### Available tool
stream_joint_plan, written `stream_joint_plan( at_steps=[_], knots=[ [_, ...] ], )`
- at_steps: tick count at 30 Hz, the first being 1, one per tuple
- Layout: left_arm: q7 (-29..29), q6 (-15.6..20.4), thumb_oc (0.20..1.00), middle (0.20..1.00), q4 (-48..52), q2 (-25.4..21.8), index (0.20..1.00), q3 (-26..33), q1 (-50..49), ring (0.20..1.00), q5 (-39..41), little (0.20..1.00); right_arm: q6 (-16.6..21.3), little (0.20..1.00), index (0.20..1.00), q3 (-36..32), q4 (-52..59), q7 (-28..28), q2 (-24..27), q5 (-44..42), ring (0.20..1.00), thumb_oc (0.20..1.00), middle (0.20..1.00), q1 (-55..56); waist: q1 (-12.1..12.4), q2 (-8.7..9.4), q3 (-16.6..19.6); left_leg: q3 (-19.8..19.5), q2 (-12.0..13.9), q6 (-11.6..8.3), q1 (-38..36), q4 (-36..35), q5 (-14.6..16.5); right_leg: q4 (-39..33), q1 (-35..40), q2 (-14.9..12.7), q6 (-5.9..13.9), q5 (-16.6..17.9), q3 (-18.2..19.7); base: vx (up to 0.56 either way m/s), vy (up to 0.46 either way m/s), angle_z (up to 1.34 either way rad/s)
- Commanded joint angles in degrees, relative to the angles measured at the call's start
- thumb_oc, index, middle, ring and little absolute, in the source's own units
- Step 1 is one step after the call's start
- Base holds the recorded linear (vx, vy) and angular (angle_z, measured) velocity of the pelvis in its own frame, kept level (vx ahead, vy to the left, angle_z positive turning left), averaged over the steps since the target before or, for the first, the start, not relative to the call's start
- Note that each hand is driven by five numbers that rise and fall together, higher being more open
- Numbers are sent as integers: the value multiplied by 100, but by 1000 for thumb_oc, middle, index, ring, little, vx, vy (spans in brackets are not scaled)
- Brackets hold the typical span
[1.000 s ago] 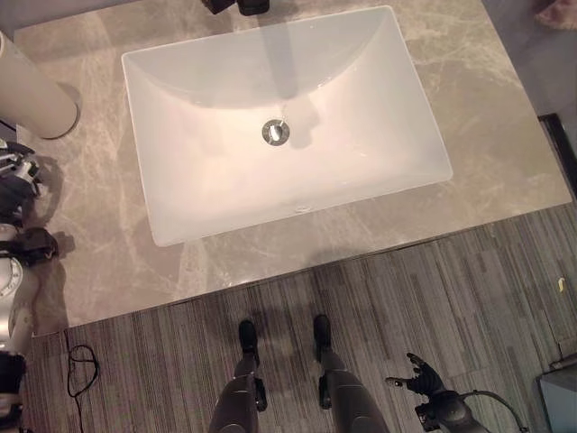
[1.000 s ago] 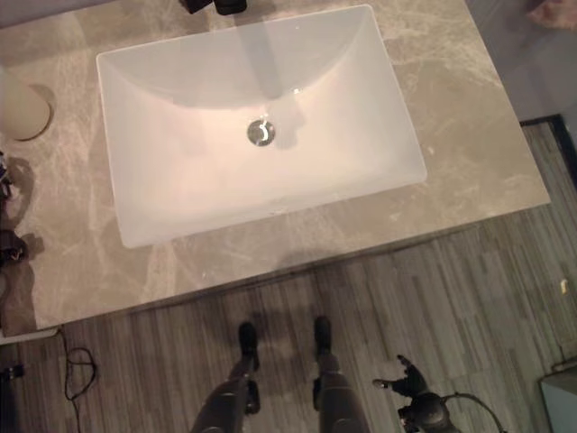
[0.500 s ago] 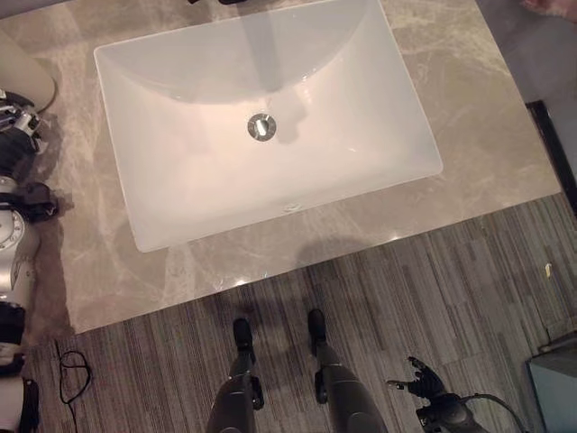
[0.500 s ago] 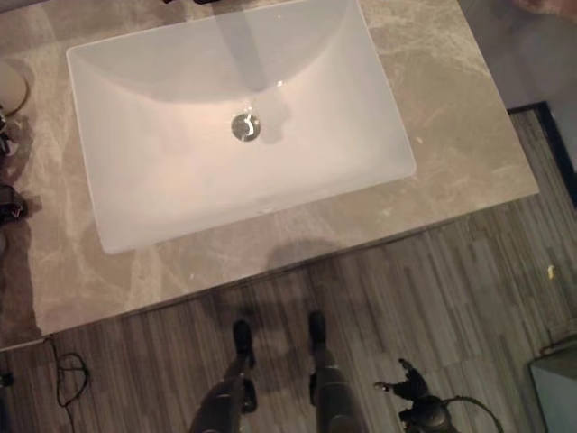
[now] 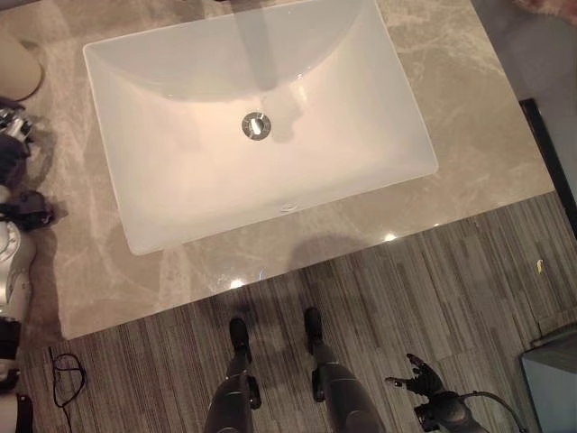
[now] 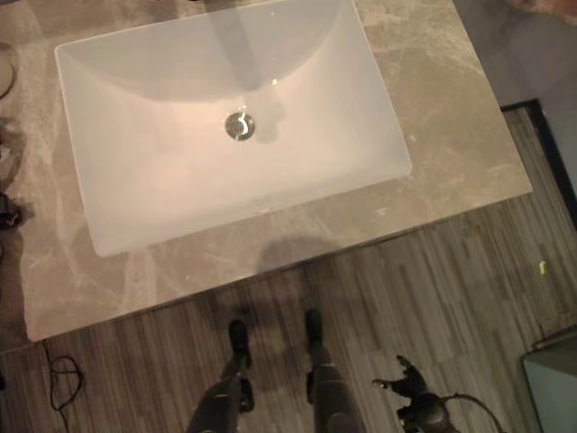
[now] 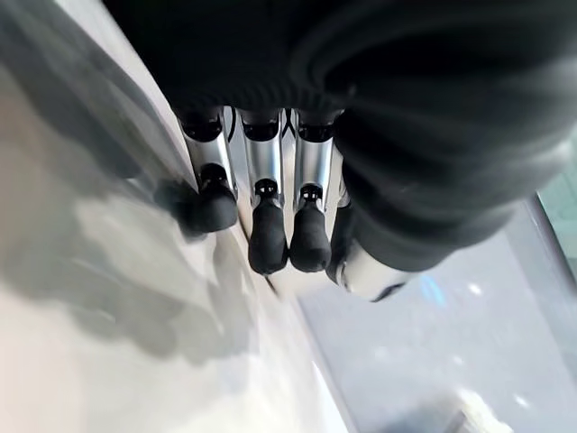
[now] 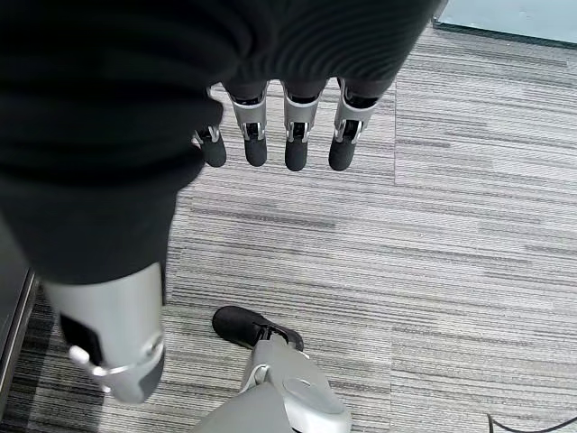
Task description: Put brush and paste in cup on sink, flatten towel.
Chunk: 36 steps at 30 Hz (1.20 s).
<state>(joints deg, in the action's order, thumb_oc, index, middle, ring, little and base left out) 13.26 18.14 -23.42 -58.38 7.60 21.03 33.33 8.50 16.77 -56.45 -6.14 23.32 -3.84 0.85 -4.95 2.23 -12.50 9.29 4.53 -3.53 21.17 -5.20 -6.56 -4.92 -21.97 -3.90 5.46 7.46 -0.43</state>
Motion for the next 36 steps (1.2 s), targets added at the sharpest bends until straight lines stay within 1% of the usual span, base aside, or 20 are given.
stream_joint_plan(
  at_steps=[1, 2, 6, 9, 11, 13, 14, 18, 25, 32, 36],
  knots=[
    [110, 43, 200, 200, -506, -345, 200, -17, 257, 200, -47, 200, 17, 1000, 1000, -37, 18, -20, 187, -144, 1000, 1000, 1000, 85, -39, -41, 152, -189, -46, -144, -173, 20, 87, -8, 270, -383, 518, -38, -96, 0, 0, 0],
    [135, 25, 200, 200, -654, -449, 200, -90, 413, 200, -89, 200, 24, 1000, 1000, -22, 50, -6, 206, -149, 1000, 1000, 1000, 86, -53, -39, 131, -196, -46, -143, -183, 20, 101, -8, 288, -379, 523, -48, -100, 0, 0, 0],
    [183, 5, 200, 200, -873, -599, 200, -293, 765, 200, -142, 200, 31, 1000, 1000, 7, 67, 8, 224, -152, 1000, 1000, 1000, 76, -77, -31, 129, -192, -40, -147, -137, 20, 71, -8, 237, -380, 532, -18, -96, 0, 0, 0],
    [236, -32, 200, 200, -1147, -723, 200, -581, 1219, 200, -160, 200, 23, 1000, 1000, 66, 49, 6, 238, -173, 1000, 1000, 1000, 53, -119, -3, 118, -187, -31, -146, -125, 20, 64, -8, 222, -377, 543, -4, -93, -3, 2, 1],
    [316, -33, 200, 200, -1313, -726, 200, -802, 1586, 200, -151, 200, 23, 1000, 1000, 119, 26, 13, 254, -184, 1000, 1000, 1000, 22, -140, 23, 101, -191, -19, -151, -103, 20, 55, -8, 203, -374, 549, 12, -94, 0, 0, 0],
    [383, -33, 200, 200, -1458, -720, 200, -1074, 2005, 200, -150, 200, 23, 1000, 1000, 172, -2, 18, 244, -210, 1000, 1000, 1000, -4, -169, 65, 89, -199, -11, -151, -96, 20, 66, -8, 193, -360, 563, 15, -94, 1, 1, -2],
    [418, -42, 200, 200, -1609, -736, 200, -1305, 2343, 200, -132, 200, 22, 1000, 1000, 198, -8, 20, 228, -240, 1000, 1000, 1000, -12, -191, 109, 91, -188, 4, -153, -61, 20, 43, -8, 152, -351, 575, 53, -83, 0, 0, 0],
    [487, -75, 200, 200, -2008, -791, 200, -1715, 2949, 200, -116, 200, 28, 1000, 1000, 263, -17, 35, 200, -292, 1000, 1000, 1000, -15, -251, 213, 101, -182, 45, -157, -55, 20, 50, -8, 156, -326, 591, 56, -73, 0, 0, 0],
    [446, -157, 200, 200, -2489, -757, 200, -2078, 3401, 200, -104, 200, 39, 1000, 1000, 393, -14, 88, 155, -365, 1000, 1000, 1000, 15, -316, 375, 145, -204, 93, -155, -48, 20, 49, -8, 151, -298, 595, 79, -29, 5, 2, -2],
    [455, -251, 200, 200, -2603, -932, 200, -2005, 3269, 200, -315, 200, 55, 1000, 1000, 396, -39, 100, 173, -317, 1000, 1000, 1000, 57, -254, 368, 163, -219, 68, -136, -57, 20, 60, -8, 167, -308, 585, 56, -44, -1, 0, 0],
    [495, -322, 200, 200, -2922, -994, 200, -2218, 3606, 200, -395, 200, 72, 1000, 1000, 388, -52, 99, 234, -323, 1000, 1000, 1000, 48, -250, 340, 142, -220, 50, -132, -26, 20, 56, -8, 137, -320, 600, 80, -57, 0, 0, 0]
  ],
)
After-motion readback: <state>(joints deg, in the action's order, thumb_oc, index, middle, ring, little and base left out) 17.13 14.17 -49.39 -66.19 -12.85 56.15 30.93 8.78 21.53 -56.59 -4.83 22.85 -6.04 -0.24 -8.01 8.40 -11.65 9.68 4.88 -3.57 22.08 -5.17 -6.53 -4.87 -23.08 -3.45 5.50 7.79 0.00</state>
